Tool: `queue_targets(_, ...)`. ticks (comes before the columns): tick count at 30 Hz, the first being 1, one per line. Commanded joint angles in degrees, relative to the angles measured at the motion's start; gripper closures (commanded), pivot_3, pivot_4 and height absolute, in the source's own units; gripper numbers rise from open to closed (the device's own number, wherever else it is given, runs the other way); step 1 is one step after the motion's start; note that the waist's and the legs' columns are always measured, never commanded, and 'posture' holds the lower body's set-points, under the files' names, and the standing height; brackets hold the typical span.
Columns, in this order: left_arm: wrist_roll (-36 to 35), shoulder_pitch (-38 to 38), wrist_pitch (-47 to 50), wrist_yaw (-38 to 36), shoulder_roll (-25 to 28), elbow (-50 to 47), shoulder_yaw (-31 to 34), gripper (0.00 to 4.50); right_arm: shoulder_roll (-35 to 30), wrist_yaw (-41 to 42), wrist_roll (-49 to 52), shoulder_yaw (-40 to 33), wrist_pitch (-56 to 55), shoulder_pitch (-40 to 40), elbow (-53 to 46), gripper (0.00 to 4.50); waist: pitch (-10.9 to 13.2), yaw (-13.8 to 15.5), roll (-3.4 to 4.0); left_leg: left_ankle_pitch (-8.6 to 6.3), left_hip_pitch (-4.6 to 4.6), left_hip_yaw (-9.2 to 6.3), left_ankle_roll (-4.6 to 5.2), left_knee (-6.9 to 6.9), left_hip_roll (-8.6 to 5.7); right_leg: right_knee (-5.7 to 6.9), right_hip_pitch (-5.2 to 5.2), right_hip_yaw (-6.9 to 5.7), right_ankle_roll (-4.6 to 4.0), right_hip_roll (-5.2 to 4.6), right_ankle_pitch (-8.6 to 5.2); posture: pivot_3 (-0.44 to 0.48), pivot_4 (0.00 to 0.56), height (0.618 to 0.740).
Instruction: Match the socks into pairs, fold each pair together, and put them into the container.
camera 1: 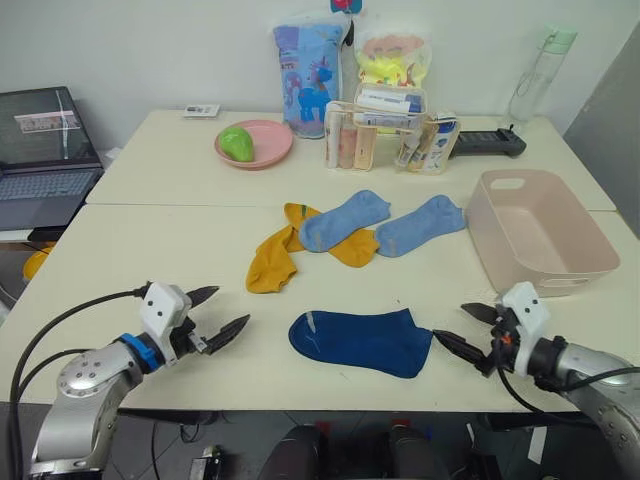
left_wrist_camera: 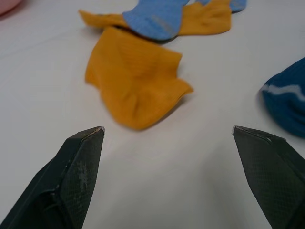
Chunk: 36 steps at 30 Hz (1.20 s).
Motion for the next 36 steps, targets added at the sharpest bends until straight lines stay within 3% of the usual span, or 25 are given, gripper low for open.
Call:
queue_targets(1,-0.6,-2.0,0.3,-2.2,1.5,-3.5,-2.0,0.02,-1.2,0.7,-0.5,3.9,1.4,-0.8,-0.5,0.00,0.0,0.0,0.01,0.00,0.00,0.00,-0.01,-0.01,0.00,-0.01,0.00,0.00,0.00,0.00,0.00,0.000,0.150,0.740)
queue_targets(6,-0.4,-3.9,0.7,-1.9,1.3,-2.8,-3.4,0.02,-2.2,2.5,-0.7,7.3,1.5,-0.4,-0.3,0.00,0.0,0.0,0.00,0.07,0.00,0.02,-0.13,-0.02,-0.01,-0.03,0.04,0.00,0.00,0.00,0.00,0.000,0.150,0.740)
queue_targets(9,-0.4,-3.8,0.6,-1.9,1.1,-2.8,-4.0,0.00,-2.5,3.3,-0.2,8.4,1.5,0.2,-0.8,0.59,0.0,0.0,-0.01,0.04,0.03,0.01,-0.06,-0.02,0.00,-0.01,0.04,0.00,0.00,0.00,0.00,0.000,0.150,0.740)
queue_targets(20,-0.3,-2.4,0.3,-1.7,0.6,-4.5,-5.4,0.00,-1.0,2.9,0.1,9.2,0.7,0.3,0.1,4.45,0.0,0.0,-0.01,0.03,0.02,-0.01,-0.04,-0.01,0.00,-0.01,0.02,0.00,0.00,0.01,0.00,0.000,0.150,0.740)
queue_targets(24,-0.5,-2.5,0.7,-2.7,1.2,-6.2,-7.0,0.00,-0.2,2.3,3.1,5.2,2.6,0.4,0.4,4.48,0.0,0.0,-0.01,0.03,0.02,-0.01,-0.06,-0.01,0.00,-0.01,0.03,0.00,0.00,0.01,0.00,0.000,0.150,0.740)
queue_targets(30,-0.5,-6.9,1.8,-7.5,1.6,-6.8,-13.5,0.00,-4.8,2.8,8.1,-0.8,10.8,-0.5,0.1,4.48,0.0,0.0,0.01,0.03,0.01,-0.01,-0.04,0.01,-0.02,-0.02,0.04,-0.01,0.00,0.00,0.00,0.000,0.150,0.740)
queue_targets(33,-0.5,-12.2,3.3,-9.0,-0.3,-6.2,-18.0,0.56,-6.1,1.7,10.4,-3.6,14.9,-3.8,1.1,4.50,0.0,0.0,0.01,0.00,0.01,-0.01,0.01,0.01,-0.02,0.01,0.06,-0.01,0.00,0.00,0.00,0.000,0.150,0.740)
queue_targets(36,1.9,-17.4,4.4,-10.7,-2.3,-4.2,-24.0,1.54,-8.0,2.2,9.1,-3.3,15.1,-5.8,2.3,4.50,0.0,0.0,0.01,0.03,-0.01,0.01,-0.03,0.03,-0.04,0.01,0.09,0.00,0.00,0.00,0.00,0.000,0.150,0.740)
